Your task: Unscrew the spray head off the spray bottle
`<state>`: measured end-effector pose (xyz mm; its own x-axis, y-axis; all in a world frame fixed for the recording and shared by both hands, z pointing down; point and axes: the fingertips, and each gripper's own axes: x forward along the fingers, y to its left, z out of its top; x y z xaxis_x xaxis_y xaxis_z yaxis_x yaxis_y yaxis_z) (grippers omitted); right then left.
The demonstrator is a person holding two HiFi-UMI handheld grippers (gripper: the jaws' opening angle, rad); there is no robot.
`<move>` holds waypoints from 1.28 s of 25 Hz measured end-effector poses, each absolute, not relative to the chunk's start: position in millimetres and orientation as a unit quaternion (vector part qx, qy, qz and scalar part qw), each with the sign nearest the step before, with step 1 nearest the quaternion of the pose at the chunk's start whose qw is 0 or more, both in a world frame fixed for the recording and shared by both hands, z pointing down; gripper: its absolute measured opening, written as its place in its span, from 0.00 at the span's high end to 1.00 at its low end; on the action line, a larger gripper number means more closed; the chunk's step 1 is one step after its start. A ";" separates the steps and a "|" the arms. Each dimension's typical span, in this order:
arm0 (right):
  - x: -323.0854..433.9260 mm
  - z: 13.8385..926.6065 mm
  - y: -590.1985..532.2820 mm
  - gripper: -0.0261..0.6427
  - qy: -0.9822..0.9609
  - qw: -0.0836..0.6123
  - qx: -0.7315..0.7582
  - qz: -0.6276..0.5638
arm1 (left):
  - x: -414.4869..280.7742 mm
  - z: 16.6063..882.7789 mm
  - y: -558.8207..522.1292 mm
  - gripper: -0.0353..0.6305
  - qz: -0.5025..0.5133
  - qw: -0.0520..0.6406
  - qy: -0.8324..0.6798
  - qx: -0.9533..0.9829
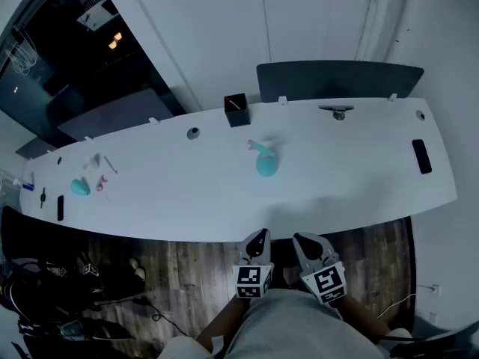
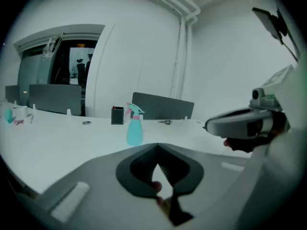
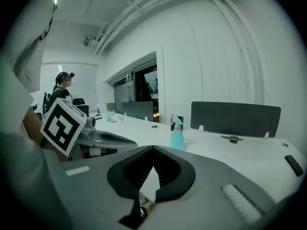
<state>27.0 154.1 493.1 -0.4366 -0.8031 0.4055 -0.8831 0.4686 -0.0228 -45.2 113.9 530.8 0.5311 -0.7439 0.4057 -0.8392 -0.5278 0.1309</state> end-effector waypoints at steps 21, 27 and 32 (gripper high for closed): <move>15.7 502.3 -5.5 0.96 -0.847 0.217 0.462 0.145 | -23.9 609.2 -73.7 0.42 0.253 0.162 -0.398 0.867; 37.2 493.1 -15.3 0.96 -0.849 0.218 0.463 0.131 | -3.6 639.1 -117.3 0.27 0.294 0.119 -0.420 0.850; 53.8 501.2 -13.5 0.96 -0.842 0.223 0.469 0.148 | 10.1 660.8 -138.8 0.21 0.337 0.092 -0.398 0.848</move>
